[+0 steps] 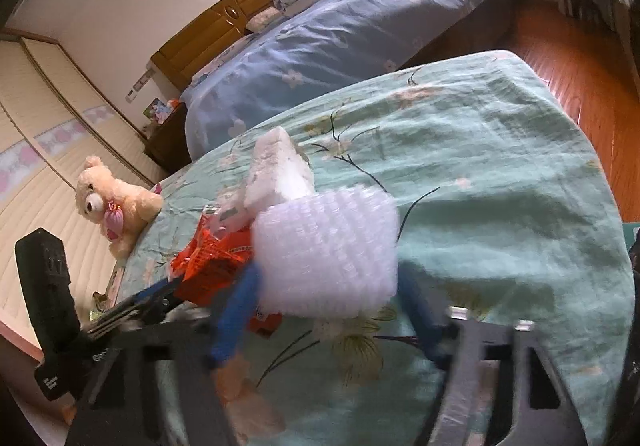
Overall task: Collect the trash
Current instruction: 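Grasp the white foam fruit net with the right gripper while the left gripper grasps the red plastic bag, then carry the white foam net and red plastic bag over the bin with both grippers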
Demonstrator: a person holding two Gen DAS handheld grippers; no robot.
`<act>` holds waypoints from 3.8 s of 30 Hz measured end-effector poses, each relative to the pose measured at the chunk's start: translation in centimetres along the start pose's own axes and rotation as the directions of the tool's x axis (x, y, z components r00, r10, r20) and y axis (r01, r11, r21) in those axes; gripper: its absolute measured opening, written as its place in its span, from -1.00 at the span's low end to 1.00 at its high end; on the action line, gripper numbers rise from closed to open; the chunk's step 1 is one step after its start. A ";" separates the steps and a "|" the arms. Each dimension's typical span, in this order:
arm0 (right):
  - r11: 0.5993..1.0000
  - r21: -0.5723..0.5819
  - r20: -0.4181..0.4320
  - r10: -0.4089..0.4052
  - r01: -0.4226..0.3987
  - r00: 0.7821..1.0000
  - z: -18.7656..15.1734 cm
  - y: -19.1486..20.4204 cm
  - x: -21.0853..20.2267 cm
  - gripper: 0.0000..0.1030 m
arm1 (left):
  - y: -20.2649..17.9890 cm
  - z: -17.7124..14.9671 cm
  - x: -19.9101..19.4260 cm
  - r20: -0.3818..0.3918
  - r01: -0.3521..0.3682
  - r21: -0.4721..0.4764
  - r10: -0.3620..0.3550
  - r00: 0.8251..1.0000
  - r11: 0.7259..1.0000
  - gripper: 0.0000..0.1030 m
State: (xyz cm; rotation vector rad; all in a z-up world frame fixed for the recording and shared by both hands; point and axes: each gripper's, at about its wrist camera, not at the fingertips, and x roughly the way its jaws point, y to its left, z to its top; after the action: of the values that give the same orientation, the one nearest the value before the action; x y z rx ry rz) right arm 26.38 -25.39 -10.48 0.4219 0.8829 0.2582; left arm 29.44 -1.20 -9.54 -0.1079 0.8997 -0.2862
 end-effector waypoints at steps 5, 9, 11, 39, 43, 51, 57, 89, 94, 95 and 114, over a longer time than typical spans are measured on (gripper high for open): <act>1.000 -0.028 0.033 0.006 -0.005 0.999 -0.4 0.4 -1.4 -0.56 | -0.3 -1.1 -1.8 0.050 -0.090 0.021 0.089 0.995 0.996 -0.49; 0.999 -0.048 0.052 0.011 -0.008 0.999 -1.1 0.7 -2.7 -0.58 | 0.4 -2.6 -3.8 0.081 -0.097 -0.019 0.099 0.992 0.995 -0.49; 0.999 -0.051 0.058 0.016 -0.013 0.998 -1.7 0.6 -3.6 -0.59 | 0.9 -3.3 -4.6 0.084 -0.082 -0.049 0.086 0.993 0.995 -0.49; 0.995 -0.037 0.170 -0.089 0.097 0.981 -7.3 -3.1 -14.5 -0.58 | -9.9 -7.3 -8.8 0.069 0.134 0.088 -0.140 0.988 0.987 -0.50; 0.993 -0.029 0.190 -0.107 0.115 0.976 -7.7 -3.8 -15.8 -0.58 | -11.6 -7.2 -8.7 0.060 0.156 0.117 -0.164 0.985 0.981 -0.50; 0.988 -0.012 0.230 -0.147 0.154 0.962 -8.5 -5.3 -18.4 -0.58 | -15.0 -7.5 -8.5 0.042 0.191 0.177 -0.202 0.979 0.965 -0.50; 0.983 0.020 0.257 -0.179 0.180 0.950 -8.9 -6.9 -20.2 -0.58 | -17.1 -7.5 -8.4 0.033 0.203 0.212 -0.214 0.976 0.956 -0.50; 0.954 0.112 0.309 -0.298 0.277 0.903 -9.8 -11.5 -24.3 -0.58 | -25.1 -7.2 -7.1 -0.007 0.257 0.330 -0.270 0.963 0.908 -0.50; 0.949 0.121 0.308 -0.315 0.292 0.898 -9.8 -12.1 -24.5 -0.58 | -26.2 -7.3 -6.6 -0.021 0.262 0.347 -0.272 0.962 0.900 -0.50; 0.948 0.124 0.306 -0.318 0.294 0.897 -9.8 -12.2 -24.6 -0.58 | -26.4 -7.3 -6.5 -0.024 0.263 0.349 -0.272 0.962 0.899 -0.50; 0.930 0.132 0.306 -0.367 0.342 0.879 -9.4 -13.3 -24.6 -0.58 | -28.8 -7.0 -5.0 -0.053 0.270 0.376 -0.270 0.961 0.886 -0.50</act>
State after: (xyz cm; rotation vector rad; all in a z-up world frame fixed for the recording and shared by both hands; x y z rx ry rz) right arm 4.55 -44.34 -4.87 0.3502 0.6282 -0.1829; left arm 15.27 -27.11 -3.98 0.1292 0.8120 -0.7173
